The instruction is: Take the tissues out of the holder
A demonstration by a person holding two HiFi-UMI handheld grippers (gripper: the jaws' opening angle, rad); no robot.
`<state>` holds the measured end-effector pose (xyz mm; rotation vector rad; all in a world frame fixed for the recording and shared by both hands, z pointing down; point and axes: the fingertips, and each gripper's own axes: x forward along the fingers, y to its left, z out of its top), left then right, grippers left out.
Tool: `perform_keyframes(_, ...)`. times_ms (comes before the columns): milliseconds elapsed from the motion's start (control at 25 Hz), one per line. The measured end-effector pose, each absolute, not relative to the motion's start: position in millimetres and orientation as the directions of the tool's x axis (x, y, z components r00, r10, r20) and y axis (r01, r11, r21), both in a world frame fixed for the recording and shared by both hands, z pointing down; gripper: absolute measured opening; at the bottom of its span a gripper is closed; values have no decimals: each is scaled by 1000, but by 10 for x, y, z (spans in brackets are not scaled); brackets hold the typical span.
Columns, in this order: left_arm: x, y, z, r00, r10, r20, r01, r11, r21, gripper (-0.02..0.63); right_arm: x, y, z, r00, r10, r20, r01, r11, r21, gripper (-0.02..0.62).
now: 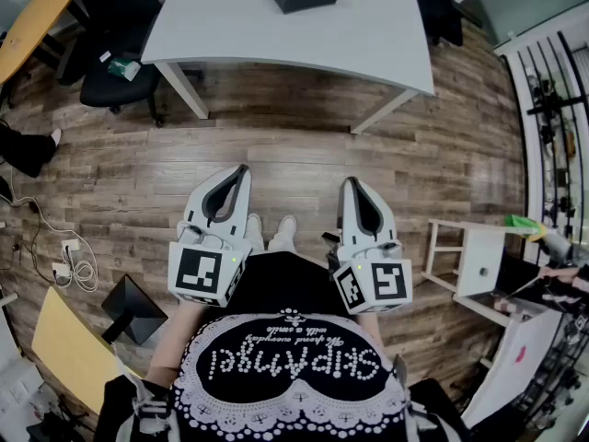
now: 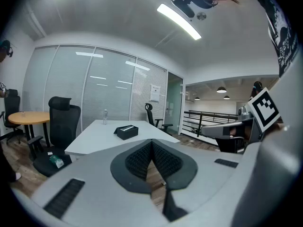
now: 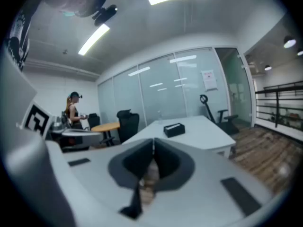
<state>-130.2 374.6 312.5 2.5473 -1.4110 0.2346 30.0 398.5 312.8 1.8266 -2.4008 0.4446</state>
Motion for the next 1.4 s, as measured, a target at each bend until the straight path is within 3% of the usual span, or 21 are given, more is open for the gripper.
perform_keyframes(920, -1282, 3748, 3068, 510, -829, 228, -859, -506, 82, 23, 379, 4081, 3116, -277, -932, 235, -954, 238, -180, 34)
perform_keyframes(1400, -865, 4057, 3095, 462, -864, 199, -886, -459, 63, 23, 870, 4351, 3245, -314, -924, 219, -939, 267, -219, 34)
